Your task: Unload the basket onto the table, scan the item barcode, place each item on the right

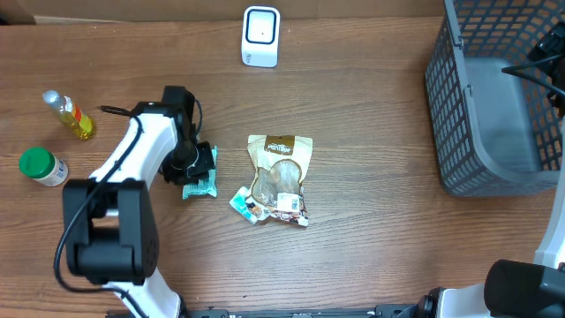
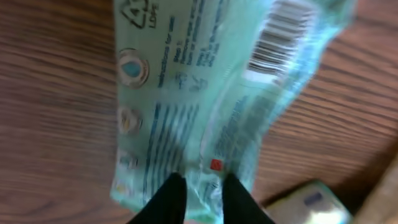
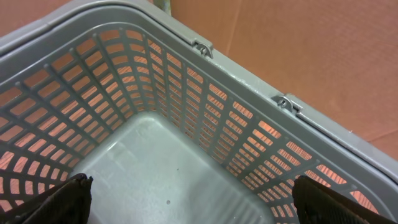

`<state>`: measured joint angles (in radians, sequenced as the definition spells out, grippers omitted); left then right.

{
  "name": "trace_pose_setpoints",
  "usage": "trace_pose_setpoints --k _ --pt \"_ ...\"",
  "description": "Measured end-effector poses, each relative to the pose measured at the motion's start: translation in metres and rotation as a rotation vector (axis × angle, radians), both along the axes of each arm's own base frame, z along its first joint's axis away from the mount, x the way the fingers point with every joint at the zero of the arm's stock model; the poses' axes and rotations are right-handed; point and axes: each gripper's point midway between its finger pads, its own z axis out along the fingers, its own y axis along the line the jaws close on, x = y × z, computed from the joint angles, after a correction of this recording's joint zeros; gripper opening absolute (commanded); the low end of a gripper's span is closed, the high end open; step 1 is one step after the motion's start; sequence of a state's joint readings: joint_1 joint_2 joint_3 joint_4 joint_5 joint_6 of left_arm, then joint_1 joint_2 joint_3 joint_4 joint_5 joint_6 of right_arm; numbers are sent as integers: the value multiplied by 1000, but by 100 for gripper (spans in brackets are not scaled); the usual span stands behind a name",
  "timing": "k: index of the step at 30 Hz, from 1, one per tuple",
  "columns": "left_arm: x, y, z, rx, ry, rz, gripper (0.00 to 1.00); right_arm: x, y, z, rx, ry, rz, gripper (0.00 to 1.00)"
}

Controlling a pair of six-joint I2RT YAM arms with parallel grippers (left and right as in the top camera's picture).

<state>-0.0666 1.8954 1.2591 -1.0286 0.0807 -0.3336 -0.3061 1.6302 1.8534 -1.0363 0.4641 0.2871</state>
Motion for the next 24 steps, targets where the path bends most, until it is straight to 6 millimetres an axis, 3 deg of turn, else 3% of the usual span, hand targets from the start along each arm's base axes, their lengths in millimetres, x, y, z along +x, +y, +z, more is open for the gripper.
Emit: trace_pose_setpoints --k 3,7,15,20,24 --pt "-2 -3 -10 8 31 -12 28 0 0 0 0 0 -1 100" --pt "-1 -5 -13 15 54 -23 37 0 0 0 0 0 0 100" --pt "0 -7 -11 14 72 -31 42 0 0 0 0 0 0 100" --pt "1 -7 -3 11 81 -38 46 0 0 0 0 0 0 100" --pt "18 -9 22 3 26 -42 45 0 0 0 0 0 0 100"
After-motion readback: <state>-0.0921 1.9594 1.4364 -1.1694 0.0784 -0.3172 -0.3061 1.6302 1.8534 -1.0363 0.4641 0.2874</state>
